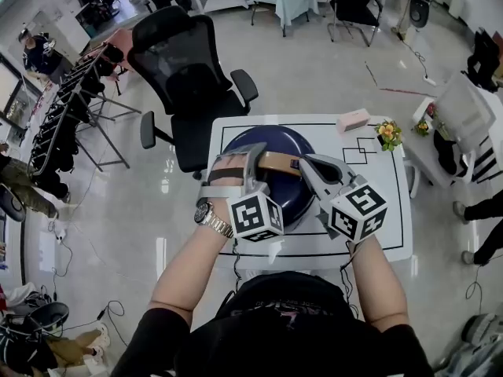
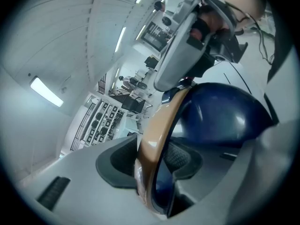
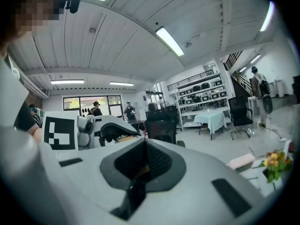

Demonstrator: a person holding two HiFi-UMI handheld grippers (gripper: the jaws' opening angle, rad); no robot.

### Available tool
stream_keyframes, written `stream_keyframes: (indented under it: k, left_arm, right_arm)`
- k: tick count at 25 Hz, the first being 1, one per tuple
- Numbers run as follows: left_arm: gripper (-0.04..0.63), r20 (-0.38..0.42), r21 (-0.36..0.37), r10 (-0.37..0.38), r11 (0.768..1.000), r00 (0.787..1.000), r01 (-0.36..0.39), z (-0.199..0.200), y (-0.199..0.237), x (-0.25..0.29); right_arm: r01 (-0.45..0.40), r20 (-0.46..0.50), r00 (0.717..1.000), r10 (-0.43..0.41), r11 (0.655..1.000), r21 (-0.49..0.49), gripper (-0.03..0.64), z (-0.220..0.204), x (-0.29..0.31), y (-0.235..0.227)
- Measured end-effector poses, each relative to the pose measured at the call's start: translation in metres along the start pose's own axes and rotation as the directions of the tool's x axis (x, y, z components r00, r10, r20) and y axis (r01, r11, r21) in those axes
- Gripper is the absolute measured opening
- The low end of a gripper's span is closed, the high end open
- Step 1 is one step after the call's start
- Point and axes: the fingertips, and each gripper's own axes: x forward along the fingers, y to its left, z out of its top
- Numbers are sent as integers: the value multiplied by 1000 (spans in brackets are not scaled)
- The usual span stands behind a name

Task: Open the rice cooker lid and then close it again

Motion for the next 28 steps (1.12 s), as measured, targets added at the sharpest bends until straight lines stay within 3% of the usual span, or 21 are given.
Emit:
stream_keyframes:
  k: [28]
  left_arm:
    - [163,-74,75,16,997,997,-10,3,-25,16]
  right_arm:
    - [-29,-25,999,31,997,73,2,-35,-5,-18]
